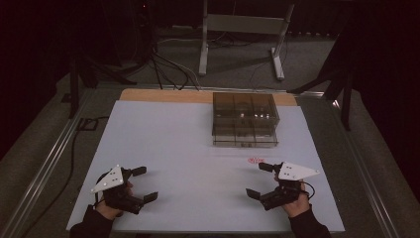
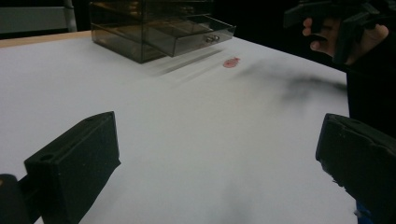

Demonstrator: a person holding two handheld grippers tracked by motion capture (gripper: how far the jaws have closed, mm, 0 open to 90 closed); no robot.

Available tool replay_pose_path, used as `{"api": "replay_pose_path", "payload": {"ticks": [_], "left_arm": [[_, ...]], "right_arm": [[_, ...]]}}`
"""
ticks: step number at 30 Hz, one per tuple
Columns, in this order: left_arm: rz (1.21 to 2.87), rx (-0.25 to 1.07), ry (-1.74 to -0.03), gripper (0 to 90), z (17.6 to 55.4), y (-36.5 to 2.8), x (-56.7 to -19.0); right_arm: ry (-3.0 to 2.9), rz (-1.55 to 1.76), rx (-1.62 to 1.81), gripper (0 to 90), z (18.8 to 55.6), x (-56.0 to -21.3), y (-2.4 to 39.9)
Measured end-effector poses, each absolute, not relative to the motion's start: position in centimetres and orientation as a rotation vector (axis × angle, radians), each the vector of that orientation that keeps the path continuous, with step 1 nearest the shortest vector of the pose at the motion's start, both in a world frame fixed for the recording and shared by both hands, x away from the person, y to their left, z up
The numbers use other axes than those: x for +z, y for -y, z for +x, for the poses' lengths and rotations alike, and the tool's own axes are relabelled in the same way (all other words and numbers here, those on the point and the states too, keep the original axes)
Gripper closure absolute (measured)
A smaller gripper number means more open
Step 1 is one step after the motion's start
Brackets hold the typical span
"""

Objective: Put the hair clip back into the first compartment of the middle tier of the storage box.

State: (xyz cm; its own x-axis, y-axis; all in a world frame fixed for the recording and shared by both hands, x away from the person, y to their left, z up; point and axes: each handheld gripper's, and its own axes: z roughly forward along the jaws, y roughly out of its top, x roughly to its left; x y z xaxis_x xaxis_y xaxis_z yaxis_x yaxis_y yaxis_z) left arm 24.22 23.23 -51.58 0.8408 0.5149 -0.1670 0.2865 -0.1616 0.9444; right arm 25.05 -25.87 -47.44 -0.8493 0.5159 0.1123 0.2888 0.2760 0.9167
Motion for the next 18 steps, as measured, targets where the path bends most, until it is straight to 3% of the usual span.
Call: {"api": "replay_pose_path", "payload": {"ticks": [18], "left_arm": [[1.747, 0.231, -0.619, 0.4, 24.2, -23.3, -51.6]], "right_arm": [[-2.275, 0.819, 1.616, 0.0, 28.3, -45.8, 26.7]]}}
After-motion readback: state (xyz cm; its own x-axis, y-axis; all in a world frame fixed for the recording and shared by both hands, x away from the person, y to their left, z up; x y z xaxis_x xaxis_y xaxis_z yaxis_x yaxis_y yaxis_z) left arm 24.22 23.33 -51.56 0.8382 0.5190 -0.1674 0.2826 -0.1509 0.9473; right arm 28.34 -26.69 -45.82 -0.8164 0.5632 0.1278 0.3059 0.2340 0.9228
